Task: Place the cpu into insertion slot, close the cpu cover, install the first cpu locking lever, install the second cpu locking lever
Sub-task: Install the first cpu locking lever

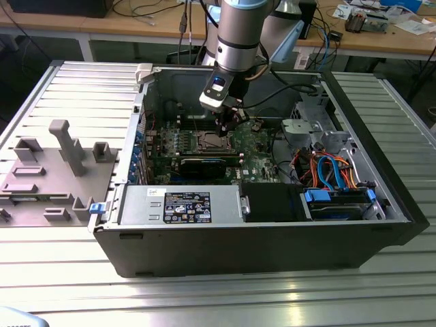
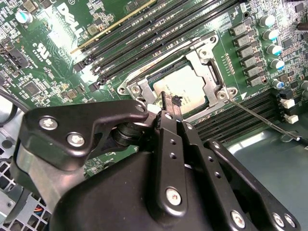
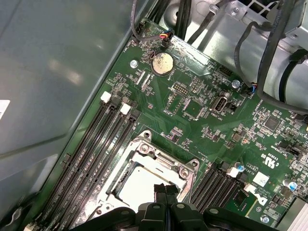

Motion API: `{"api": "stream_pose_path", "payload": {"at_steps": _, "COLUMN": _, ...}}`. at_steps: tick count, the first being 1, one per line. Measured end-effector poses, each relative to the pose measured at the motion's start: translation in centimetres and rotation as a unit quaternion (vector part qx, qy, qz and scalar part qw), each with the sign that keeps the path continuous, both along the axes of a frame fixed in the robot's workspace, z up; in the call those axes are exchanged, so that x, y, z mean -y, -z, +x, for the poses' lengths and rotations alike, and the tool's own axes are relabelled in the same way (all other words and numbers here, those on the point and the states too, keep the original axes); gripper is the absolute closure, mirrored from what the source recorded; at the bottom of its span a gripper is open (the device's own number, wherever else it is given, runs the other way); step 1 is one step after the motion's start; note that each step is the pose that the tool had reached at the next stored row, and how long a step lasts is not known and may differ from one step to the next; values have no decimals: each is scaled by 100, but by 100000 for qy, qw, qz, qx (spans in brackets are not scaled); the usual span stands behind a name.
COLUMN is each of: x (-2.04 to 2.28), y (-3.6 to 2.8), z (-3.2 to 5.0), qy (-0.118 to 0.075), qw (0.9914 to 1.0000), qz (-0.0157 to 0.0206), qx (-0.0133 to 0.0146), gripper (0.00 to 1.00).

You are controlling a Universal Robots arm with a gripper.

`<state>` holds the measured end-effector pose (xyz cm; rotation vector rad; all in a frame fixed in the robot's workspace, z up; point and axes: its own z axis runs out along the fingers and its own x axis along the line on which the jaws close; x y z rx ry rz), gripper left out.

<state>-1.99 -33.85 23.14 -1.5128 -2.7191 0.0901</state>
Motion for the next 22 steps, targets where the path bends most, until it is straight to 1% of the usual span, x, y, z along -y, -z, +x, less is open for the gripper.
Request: {"api": "stream_pose_path", "payload": {"at_steps": 22, "x": 0, "y": 3, "z": 0, "qy": -694, "qw": 99998, "qz": 1, "qx": 2, "gripper": 89}}
